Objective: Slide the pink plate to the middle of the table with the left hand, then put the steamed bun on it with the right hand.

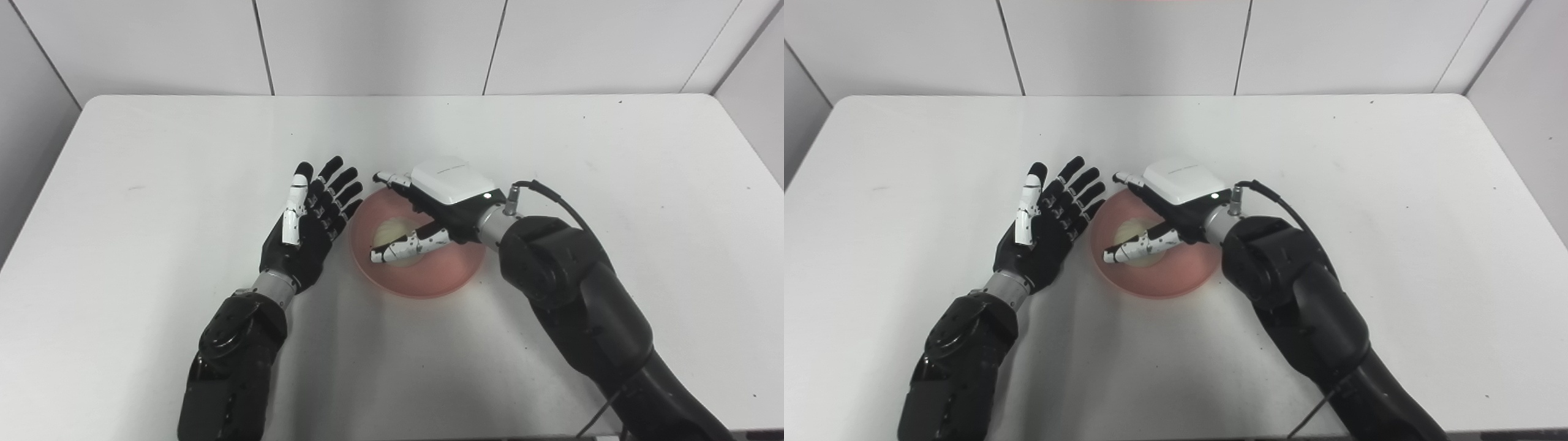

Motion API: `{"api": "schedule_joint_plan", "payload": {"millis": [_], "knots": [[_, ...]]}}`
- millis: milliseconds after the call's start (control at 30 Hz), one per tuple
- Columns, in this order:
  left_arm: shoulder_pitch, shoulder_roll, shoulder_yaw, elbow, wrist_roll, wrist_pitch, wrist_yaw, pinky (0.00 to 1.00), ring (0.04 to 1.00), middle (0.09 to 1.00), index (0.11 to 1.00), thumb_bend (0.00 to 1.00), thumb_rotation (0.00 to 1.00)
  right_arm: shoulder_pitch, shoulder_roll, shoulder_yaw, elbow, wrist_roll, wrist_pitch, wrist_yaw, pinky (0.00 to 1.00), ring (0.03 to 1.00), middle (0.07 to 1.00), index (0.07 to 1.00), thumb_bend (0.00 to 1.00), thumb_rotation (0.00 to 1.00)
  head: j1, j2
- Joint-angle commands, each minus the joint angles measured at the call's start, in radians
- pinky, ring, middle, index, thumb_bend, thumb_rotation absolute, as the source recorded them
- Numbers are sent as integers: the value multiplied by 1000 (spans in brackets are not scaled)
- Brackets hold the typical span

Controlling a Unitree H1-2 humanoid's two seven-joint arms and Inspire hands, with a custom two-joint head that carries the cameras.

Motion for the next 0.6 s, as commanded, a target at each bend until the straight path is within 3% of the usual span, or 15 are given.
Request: {"api": "schedule_joint_plan", "payload": {"millis": [0,200,267,433,567], "knots": [[15,-2,8,14,0,24,8,918,925,927,926,540,1000,-31,11,-45,-51,33,1,-44,384,599,853,917,846,867,1,1],[21,4,15,-8,9,22,10,938,920,921,919,547,1000,27,47,-169,-64,202,-42,-202,466,679,844,928,822,958,-13,-6],[27,7,17,-25,12,15,11,950,925,926,924,544,1000,64,64,-214,-44,274,-80,-293,485,695,867,949,812,981,-19,-11],[54,3,15,-83,49,-6,41,941,918,924,928,524,1000,148,113,-300,14,433,-116,-441,748,908,982,999,822,1000,-30,-15],[82,4,5,-122,106,-36,61,941,925,931,935,534,1000,200,146,-330,65,507,-151,-539,818,961,1000,1000,890,1000,-39,-18]]}}
